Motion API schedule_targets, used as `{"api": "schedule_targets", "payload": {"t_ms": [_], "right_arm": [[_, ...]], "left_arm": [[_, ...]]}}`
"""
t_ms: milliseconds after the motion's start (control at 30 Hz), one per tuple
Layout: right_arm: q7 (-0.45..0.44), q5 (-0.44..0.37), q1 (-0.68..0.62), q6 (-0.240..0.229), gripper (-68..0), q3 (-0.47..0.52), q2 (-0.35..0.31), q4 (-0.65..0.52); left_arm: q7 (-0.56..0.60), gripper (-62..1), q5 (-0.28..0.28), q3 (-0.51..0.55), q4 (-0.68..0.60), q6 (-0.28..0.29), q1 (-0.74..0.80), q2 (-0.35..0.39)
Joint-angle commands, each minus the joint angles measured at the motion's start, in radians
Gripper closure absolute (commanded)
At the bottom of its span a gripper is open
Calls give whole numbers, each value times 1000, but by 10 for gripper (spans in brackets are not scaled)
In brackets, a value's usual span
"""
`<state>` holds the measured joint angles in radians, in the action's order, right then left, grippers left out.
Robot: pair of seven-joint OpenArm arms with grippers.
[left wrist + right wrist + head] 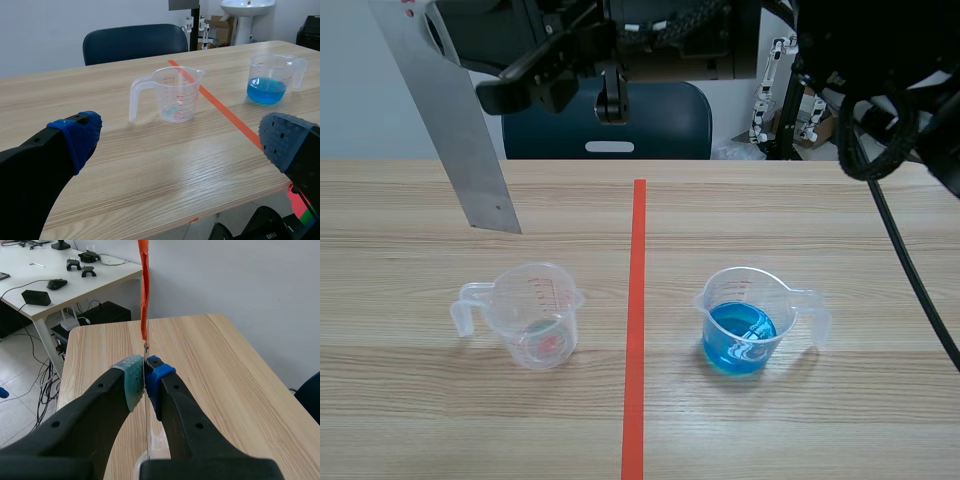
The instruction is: Do the redox reaction experiment. lift the metal plate out of the left beaker
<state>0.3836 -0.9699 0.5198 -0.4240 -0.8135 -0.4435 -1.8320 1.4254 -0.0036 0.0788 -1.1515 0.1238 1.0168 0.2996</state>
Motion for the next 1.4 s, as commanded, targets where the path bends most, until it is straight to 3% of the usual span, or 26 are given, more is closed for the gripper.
{"api": "schedule_targets", "payload": {"t_ms": [0,1367], "right_arm": [[-18,-10,15,4,-6,-2,3,-19],[11,-11,16,4,-6,-2,3,-19]], "left_arm": [[22,-623,-7,0,-11,-2,8,3],[26,-623,-7,0,-14,-2,8,3]]}}
